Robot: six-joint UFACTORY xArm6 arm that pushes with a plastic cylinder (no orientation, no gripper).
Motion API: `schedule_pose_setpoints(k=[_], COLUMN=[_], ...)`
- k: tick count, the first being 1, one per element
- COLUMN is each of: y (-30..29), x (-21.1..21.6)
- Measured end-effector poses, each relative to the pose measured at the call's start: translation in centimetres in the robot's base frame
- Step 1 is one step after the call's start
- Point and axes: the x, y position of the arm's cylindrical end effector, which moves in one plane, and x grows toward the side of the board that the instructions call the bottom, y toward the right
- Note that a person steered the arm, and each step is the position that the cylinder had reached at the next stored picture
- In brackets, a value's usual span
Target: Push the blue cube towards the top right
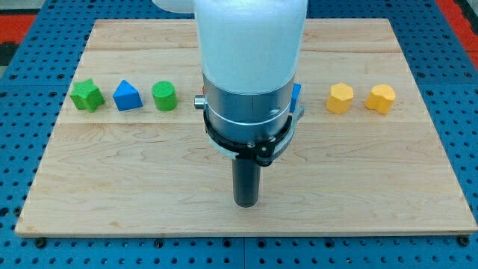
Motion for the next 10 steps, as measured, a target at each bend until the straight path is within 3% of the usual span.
schedule_pose_setpoints(k=[9,10], y=[2.4,2.5], x=[0.6,-1.2])
